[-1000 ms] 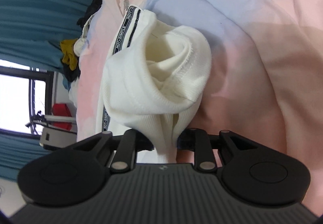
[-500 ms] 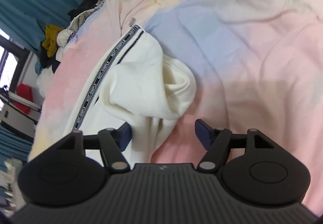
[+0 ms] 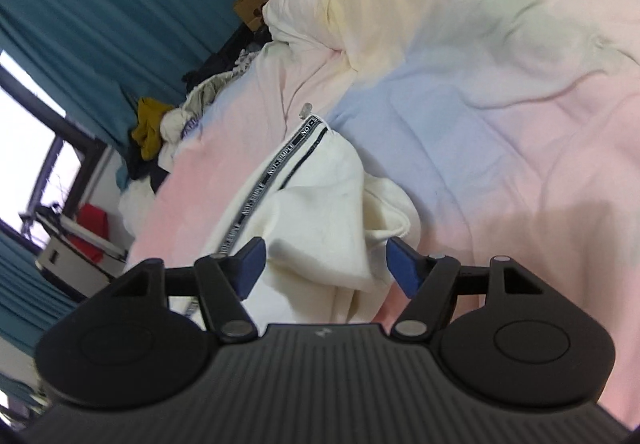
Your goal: Fold clothes
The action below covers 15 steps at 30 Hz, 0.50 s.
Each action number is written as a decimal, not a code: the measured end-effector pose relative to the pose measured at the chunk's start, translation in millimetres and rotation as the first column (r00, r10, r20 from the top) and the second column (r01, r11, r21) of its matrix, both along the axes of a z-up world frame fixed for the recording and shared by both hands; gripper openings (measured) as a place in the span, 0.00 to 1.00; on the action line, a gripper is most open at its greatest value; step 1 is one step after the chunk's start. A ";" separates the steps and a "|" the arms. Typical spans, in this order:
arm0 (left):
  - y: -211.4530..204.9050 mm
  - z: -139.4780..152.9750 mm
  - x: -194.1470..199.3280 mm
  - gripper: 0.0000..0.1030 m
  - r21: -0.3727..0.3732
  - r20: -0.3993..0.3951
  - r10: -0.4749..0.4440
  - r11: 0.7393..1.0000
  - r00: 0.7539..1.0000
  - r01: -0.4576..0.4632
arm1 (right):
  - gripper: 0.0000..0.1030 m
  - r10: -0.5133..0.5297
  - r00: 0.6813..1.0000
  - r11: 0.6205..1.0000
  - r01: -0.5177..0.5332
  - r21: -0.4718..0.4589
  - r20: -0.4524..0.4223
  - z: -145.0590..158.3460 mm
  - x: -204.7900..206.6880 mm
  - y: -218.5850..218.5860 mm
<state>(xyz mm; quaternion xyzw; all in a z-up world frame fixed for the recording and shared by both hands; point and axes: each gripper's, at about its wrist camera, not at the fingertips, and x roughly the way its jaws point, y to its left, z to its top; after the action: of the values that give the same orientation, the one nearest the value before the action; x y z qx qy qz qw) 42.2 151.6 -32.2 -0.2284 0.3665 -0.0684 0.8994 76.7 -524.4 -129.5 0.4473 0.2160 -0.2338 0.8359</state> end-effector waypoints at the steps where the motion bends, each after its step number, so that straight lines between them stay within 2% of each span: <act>1: -0.8 -4.2 1.5 0.64 0.001 -0.007 -0.002 1.000 1.000 0.002 | 0.67 0.007 1.000 1.000 -0.007 -0.014 -0.004 -2.1 3.2 -0.6; 2: -1.7 -8.4 3.0 0.64 0.001 -0.014 -0.004 1.000 1.000 0.004 | 0.65 0.012 1.000 1.000 -0.012 -0.021 -0.004 -3.0 4.5 -0.1; 3: -1.5 -10.9 3.7 0.64 -0.001 -0.017 -0.004 1.000 1.000 0.004 | 0.57 0.016 1.000 0.999 -0.016 -0.031 -0.002 -2.7 4.7 1.3; 5: 0.4 -13.4 3.9 0.64 -0.009 -0.015 0.000 1.000 1.000 0.000 | 0.31 0.017 1.000 0.998 -0.017 -0.059 -0.007 0.8 5.1 4.1; 10: 3.5 -17.6 7.5 0.64 -0.005 -0.014 0.007 1.000 1.000 -0.007 | 0.17 -0.032 0.998 0.996 0.036 -0.085 0.048 7.8 -1.4 -3.0; 12: 3.1 -18.0 7.9 0.64 -0.004 -0.013 0.005 1.000 1.000 -0.005 | 0.13 -0.072 0.991 0.993 0.082 -0.087 0.112 11.3 -10.6 -9.3; 15: 4.2 -15.9 7.1 0.64 -0.008 -0.009 0.002 1.000 1.000 -0.002 | 0.12 -0.130 0.968 0.983 0.154 -0.101 0.213 14.6 -23.2 -20.6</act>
<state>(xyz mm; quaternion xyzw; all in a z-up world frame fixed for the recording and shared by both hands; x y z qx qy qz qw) 49.3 155.8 -48.1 -0.2326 0.3702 -0.0681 0.8968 53.5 -545.0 -114.9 0.4339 0.0818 -0.2576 0.8595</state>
